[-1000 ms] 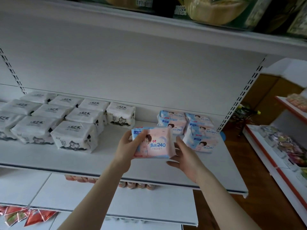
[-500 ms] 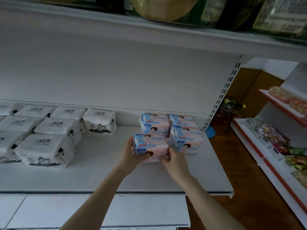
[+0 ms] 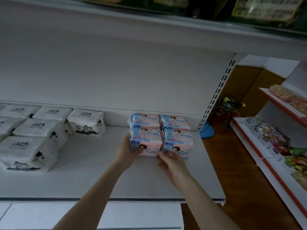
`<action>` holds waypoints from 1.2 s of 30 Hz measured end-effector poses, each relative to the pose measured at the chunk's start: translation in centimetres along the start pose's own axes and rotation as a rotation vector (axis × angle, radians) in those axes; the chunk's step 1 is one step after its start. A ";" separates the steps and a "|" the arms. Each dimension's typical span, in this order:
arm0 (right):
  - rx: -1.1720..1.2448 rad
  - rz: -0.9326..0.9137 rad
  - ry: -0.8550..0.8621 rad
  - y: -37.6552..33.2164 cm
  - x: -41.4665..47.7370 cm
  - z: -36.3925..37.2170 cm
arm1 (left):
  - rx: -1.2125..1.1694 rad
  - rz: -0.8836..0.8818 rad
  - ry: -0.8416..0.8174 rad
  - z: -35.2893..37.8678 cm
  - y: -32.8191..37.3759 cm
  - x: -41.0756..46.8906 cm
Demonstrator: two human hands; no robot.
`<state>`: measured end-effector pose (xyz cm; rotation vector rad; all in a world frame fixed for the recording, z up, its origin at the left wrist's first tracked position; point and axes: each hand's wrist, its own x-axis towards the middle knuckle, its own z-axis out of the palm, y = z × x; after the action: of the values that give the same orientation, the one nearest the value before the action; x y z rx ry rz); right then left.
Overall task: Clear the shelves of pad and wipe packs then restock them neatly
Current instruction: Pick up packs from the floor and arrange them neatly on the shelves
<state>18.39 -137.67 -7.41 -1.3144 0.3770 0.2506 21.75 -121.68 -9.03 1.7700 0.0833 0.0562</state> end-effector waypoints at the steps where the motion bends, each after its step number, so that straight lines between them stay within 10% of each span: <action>1: 0.002 -0.003 -0.004 0.0 0.0 0.1 | 0.003 -0.003 0.013 0.1 -0.1 -0.1; 8: 0.085 0.076 -0.002 0.6 -1.0 1.9 | 0.172 -0.177 0.214 -0.6 -0.5 -3.1; 18: -0.234 0.179 -0.517 7.7 -8.3 14.3 | 0.151 -0.202 0.627 -11.4 -1.7 -18.1; 36: -1.062 0.441 -1.090 41.3 -38.5 28.7 | -0.115 -0.985 1.215 -25.0 -21.0 -64.8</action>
<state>-29.09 -98.61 -22.55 -1.8487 -0.4988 1.6162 -45.42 -98.81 -24.11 1.1846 1.7423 0.3959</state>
